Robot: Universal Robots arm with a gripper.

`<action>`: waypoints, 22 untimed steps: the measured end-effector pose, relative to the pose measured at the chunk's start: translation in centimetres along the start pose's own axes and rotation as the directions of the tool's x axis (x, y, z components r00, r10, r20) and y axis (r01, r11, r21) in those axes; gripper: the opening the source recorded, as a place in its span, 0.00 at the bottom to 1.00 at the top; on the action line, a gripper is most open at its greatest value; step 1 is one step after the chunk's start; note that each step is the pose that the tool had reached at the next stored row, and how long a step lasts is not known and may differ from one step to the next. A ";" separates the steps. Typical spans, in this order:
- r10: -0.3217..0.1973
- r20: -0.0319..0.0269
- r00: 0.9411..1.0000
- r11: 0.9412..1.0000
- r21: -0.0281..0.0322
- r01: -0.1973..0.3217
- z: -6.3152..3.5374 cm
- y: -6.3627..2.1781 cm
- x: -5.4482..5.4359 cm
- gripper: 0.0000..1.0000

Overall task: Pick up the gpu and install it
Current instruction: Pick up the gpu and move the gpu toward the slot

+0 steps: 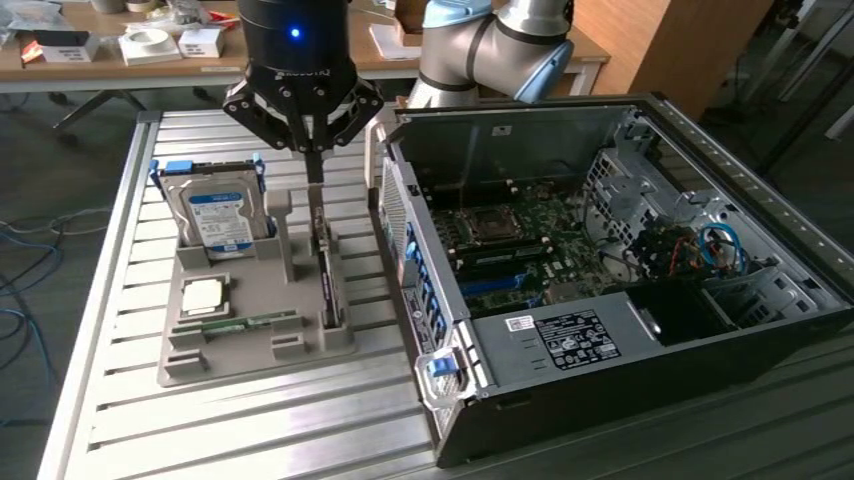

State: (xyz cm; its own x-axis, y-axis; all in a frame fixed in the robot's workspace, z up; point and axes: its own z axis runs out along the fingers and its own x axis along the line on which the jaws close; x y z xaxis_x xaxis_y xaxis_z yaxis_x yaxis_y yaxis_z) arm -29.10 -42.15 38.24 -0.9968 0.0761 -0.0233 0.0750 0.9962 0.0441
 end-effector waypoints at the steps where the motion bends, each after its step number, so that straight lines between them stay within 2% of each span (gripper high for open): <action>1: 0.000 0.000 1.000 1.000 0.000 0.000 0.00 0.00 0.0 0.11; 5: 0.000 0.000 1.000 1.000 0.000 0.000 0.00 0.00 0.0 0.11; 7: 0.000 0.000 1.000 1.000 0.000 0.000 0.00 0.00 0.0 0.23; 8: 0.000 0.000 1.000 1.000 0.000 0.000 0.00 0.00 0.0 0.23; 9: 0.000 0.000 1.000 1.000 0.000 0.000 0.00 0.00 0.0 0.29; 12: 0.000 0.000 1.000 1.000 0.000 0.000 0.00 0.00 0.0 0.35; 13: 0.000 0.000 1.000 1.000 0.000 0.000 0.00 0.00 0.0 0.42; 16: 0.000 0.000 1.000 1.000 0.000 0.000 0.04 0.00 0.0 0.42; 22: 0.000 0.000 1.000 1.000 0.000 0.000 1.01 -0.05 0.0 0.42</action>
State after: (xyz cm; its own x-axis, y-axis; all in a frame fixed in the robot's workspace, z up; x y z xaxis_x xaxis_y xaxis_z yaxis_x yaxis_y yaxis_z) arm -29.10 -42.15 37.23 -0.9968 0.0760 -0.0234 0.0749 0.9962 0.0441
